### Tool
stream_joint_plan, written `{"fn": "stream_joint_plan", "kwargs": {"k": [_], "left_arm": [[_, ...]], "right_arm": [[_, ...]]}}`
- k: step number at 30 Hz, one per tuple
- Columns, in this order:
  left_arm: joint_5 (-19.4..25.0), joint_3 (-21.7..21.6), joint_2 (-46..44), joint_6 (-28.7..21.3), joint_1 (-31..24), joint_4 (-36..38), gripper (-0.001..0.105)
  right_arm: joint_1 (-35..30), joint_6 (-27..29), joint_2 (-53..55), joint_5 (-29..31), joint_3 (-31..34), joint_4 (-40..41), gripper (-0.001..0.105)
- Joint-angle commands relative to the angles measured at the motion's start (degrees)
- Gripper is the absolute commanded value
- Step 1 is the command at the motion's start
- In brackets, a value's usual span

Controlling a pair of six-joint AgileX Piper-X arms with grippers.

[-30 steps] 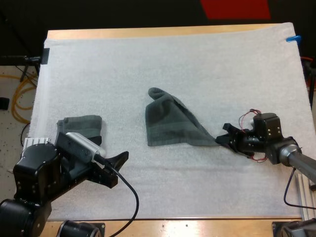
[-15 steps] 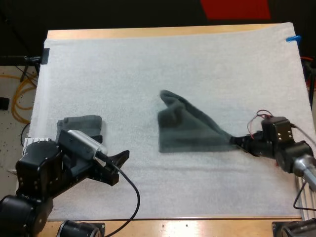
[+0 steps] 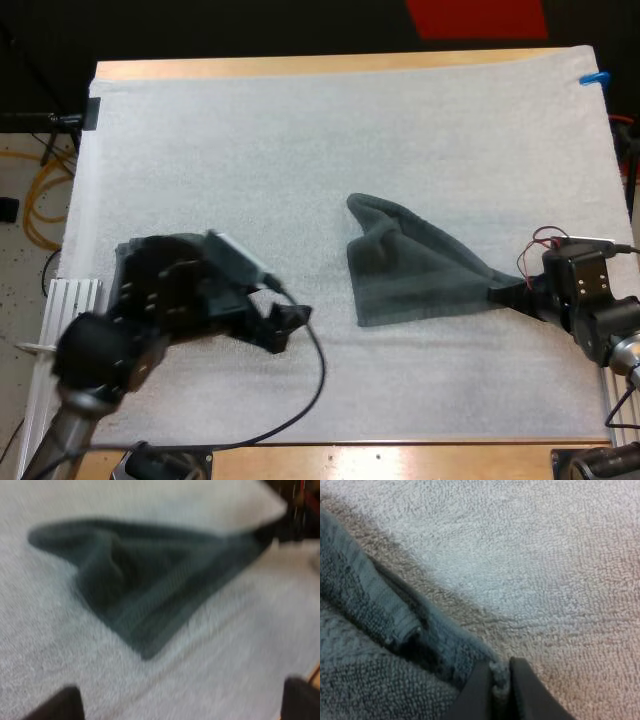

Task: Pick towel from pile fold and stack

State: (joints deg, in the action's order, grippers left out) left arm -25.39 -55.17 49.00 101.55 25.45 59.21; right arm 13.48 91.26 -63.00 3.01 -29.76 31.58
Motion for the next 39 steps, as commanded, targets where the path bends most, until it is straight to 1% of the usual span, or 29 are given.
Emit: {"fn": "stream_joint_plan", "kwargs": {"k": [1, 3, 5, 6, 8, 11, 14, 21, 24, 26, 34, 39], "left_arm": [[2.9, 0.0, 1.3, 0.2, 2.6, -2.0, 0.076], [7.0, 0.0, 4.2, 0.2, 6.8, -4.3, 0.076], [12.8, 0.0, 7.9, 0.1, 11.6, -6.8, 0.076], [14.6, 0.0, 9.1, 0.1, 13.1, -7.4, 0.076], [20.1, 0.0, 13.2, 0.1, 17.2, -9.8, 0.076], [26.2, 0.0, 18.3, 0.2, 21.0, -11.4, 0.076], [29.6, 0.0, 24.0, 0.2, 22.8, -12.4, 0.076], [29.9, -0.4, 35.2, 0.2, 23.3, -13.2, 0.075], [29.4, -1.5, 38.8, 0.0, 23.3, -13.2, 0.075], [29.4, -3.0, 41.6, -0.2, 23.3, -13.2, 0.075], [29.1, -8.4, 48.9, -1.1, 23.3, -12.1, 0.075], [28.2, -9.2, 50.9, -1.1, 23.3, -11.3, 0.075]], "right_arm": [[0.0, 0.4, 0.4, 0.8, -0.3, 0.4, 0.0], [0.0, 0.3, 0.4, 0.8, -0.3, 0.4, 0.0], [0.0, 0.3, 0.4, 0.8, -0.3, 0.6, 0.0], [0.0, 0.3, 0.4, 0.8, -0.3, 0.7, 0.0], [0.0, 0.3, 0.4, 0.8, -0.3, 0.8, 0.0], [0.0, 0.3, 0.4, 0.8, -0.3, 0.8, 0.0], [0.0, 0.3, 0.4, 0.8, -0.3, 0.8, 0.0], [0.0, 0.3, 0.4, 0.8, -0.3, 0.8, 0.0], [0.0, 0.3, 0.4, 0.7, -0.3, 0.8, 0.0], [0.0, 0.3, 0.4, 0.7, -0.3, 0.8, 0.0], [0.0, 0.3, 0.4, 0.7, -0.3, 1.3, 0.0], [0.0, 0.3, 0.4, 0.7, -0.3, 3.1, 0.0]]}}
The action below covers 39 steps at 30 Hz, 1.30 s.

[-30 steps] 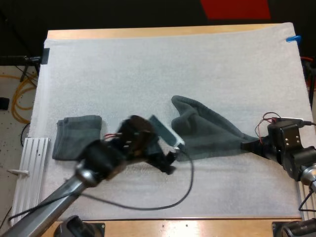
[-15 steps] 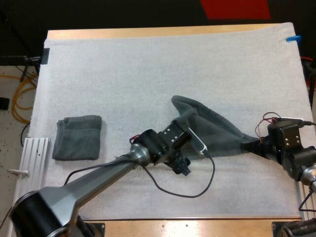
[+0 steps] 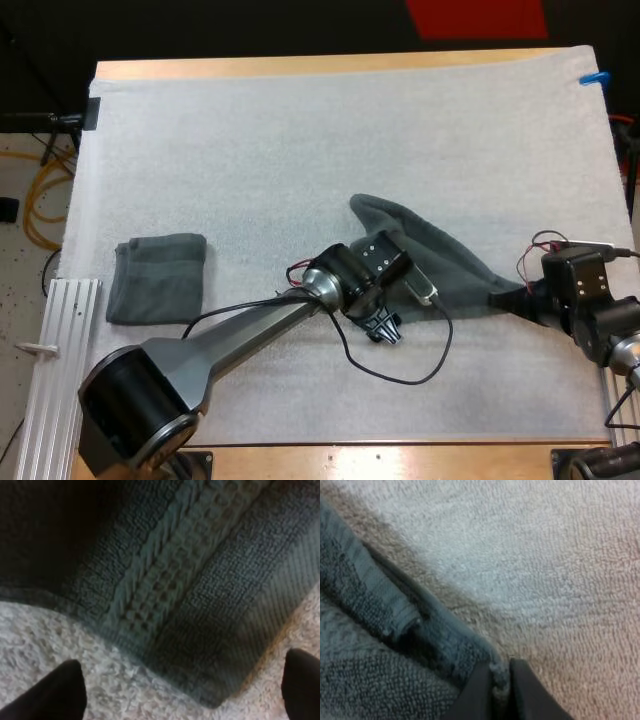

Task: Pick towel from pile fold and stack

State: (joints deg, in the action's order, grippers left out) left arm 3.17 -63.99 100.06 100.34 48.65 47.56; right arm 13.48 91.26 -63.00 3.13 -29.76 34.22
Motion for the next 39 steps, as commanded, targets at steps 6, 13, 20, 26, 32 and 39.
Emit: {"fn": "stream_joint_plan", "kwargs": {"k": [6, 13, 20, 26, 32, 39], "left_arm": [[-0.3, -0.4, 1.3, -0.4, 0.1, 0.7, 0.075], [-0.2, -0.4, 3.2, -2.5, 0.1, 1.5, 0.075], [-0.2, -0.4, 3.9, -2.5, 0.2, 1.5, 0.067], [-0.2, -0.4, 3.9, -2.7, 0.8, 1.5, 0.033], [0.0, -0.4, 3.9, -2.8, 2.8, 1.0, 0.014], [3.1, -0.4, 3.9, -3.9, 4.8, 0.5, 0.0]], "right_arm": [[0.0, 0.1, 0.4, 0.5, -0.3, 0.7, 0.0], [0.0, 0.0, 0.4, 0.5, -0.3, 0.7, 0.0], [0.0, 0.1, 0.4, 0.5, -0.3, 0.7, 0.0], [0.0, 0.1, 0.4, 0.5, -0.3, 0.7, 0.0], [0.0, 0.1, 0.4, 0.5, -0.3, 0.7, 0.0], [0.0, 0.1, 0.4, 0.5, -0.3, 0.7, 0.0]]}}
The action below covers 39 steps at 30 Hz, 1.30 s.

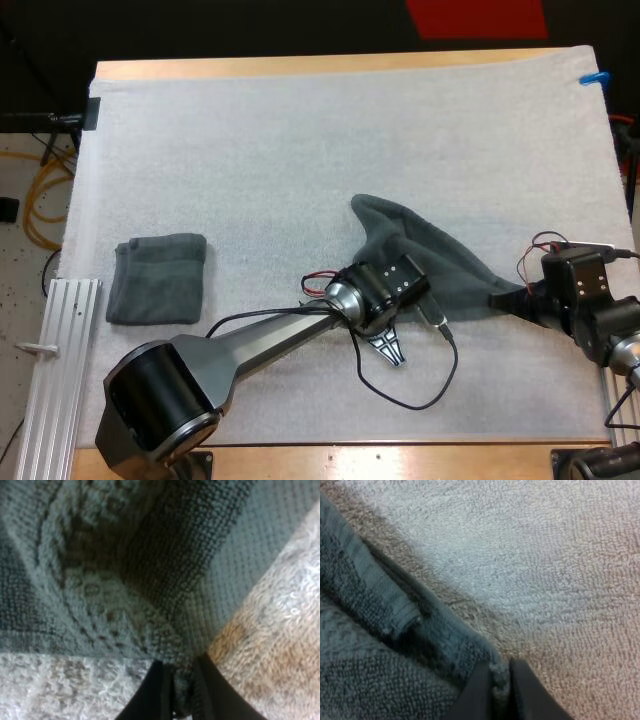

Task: Pick towel from pile fold and stack

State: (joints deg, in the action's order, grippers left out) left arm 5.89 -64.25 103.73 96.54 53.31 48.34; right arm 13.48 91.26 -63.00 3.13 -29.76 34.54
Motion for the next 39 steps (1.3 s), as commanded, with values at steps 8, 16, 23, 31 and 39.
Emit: {"fn": "stream_joint_plan", "kwargs": {"k": [8, 16, 23, 31, 39], "left_arm": [[2.1, -1.7, -4.6, -1.4, -1.5, 1.8, 0.0], [-4.8, -2.1, -20.2, 0.4, -13.1, 2.9, 0.0], [-13.4, -2.1, -32.8, 2.6, -20.0, 2.4, 0.0], [-13.1, -2.1, -43.0, 10.4, -19.8, 7.9, 0.0], [-15.2, -2.1, -50.5, 14.2, -18.4, 15.5, 0.0]], "right_arm": [[0.0, 2.1, 1.4, 0.5, -2.6, 1.2, 0.0], [0.0, 6.7, 5.3, 0.5, -14.7, 1.8, 0.0], [1.3, 6.0, 5.3, -7.1, -24.1, 6.9, 0.0], [10.2, 3.1, 5.4, -5.5, -33.3, 20.4, 0.0], [20.5, -1.0, 5.9, -3.4, -41.8, 35.9, 0.0]]}}
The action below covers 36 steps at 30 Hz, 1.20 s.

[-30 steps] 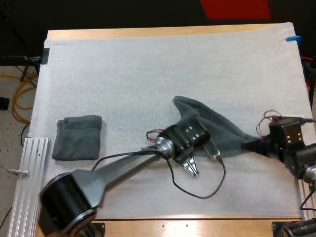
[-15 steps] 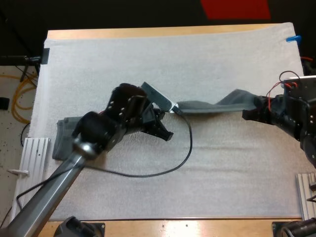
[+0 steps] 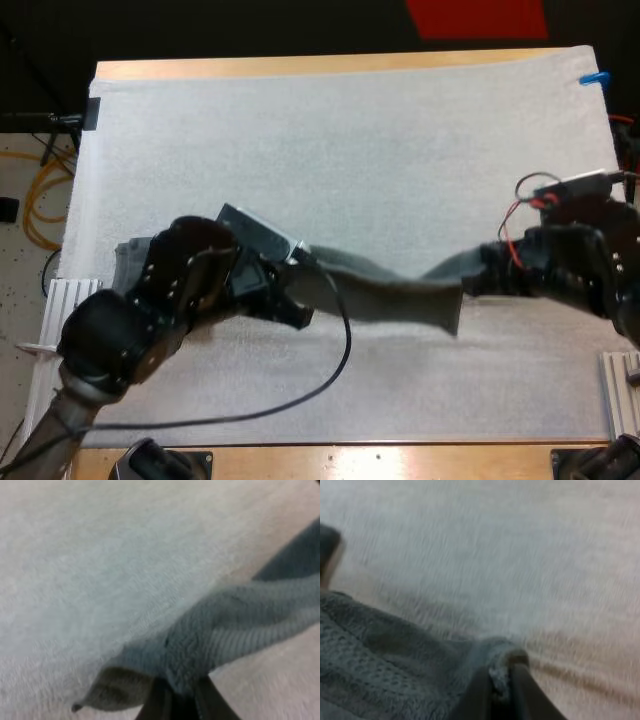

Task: Pick towel from pile fold and stack

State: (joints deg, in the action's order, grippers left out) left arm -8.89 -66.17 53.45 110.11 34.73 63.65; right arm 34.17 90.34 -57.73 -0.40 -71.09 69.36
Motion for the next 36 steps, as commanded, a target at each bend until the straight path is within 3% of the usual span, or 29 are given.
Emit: {"fn": "stream_joint_plan", "kwargs": {"k": [1, 6, 12, 18, 27, 32, 36], "left_arm": [[-0.4, -0.2, -1.0, 1.5, 1.1, 1.0, 0.0], [-0.2, -0.2, -2.3, 5.8, 6.4, 3.6, 0.0], [6.0, 1.5, -1.5, 7.0, 7.1, 4.9, 0.0], [5.5, 4.6, 2.6, 3.0, 0.3, -3.1, 0.0], [0.2, 5.4, 15.4, -3.5, -10.6, -18.0, 0.0], [-4.2, 5.4, 23.0, -5.2, -14.8, -25.3, 0.0], [-5.1, 5.4, 27.8, -5.2, -16.4, -31.2, 0.0]], "right_arm": [[1.7, -1.0, 1.0, 1.7, -1.6, 3.4, 0.0], [7.3, -5.7, 1.7, 3.6, -4.1, 10.9, 0.0], [8.6, -8.2, -0.1, 6.4, -2.4, 11.3, 0.0], [5.8, -5.4, -6.6, 10.8, 1.9, -0.2, 0.0], [-3.6, 1.2, -21.4, 8.6, 2.6, -18.6, 0.0], [-7.2, 1.1, -28.4, 8.8, 2.6, -25.7, 0.0], [-9.6, 0.9, -31.5, 9.3, 2.6, -29.9, 0.0]]}}
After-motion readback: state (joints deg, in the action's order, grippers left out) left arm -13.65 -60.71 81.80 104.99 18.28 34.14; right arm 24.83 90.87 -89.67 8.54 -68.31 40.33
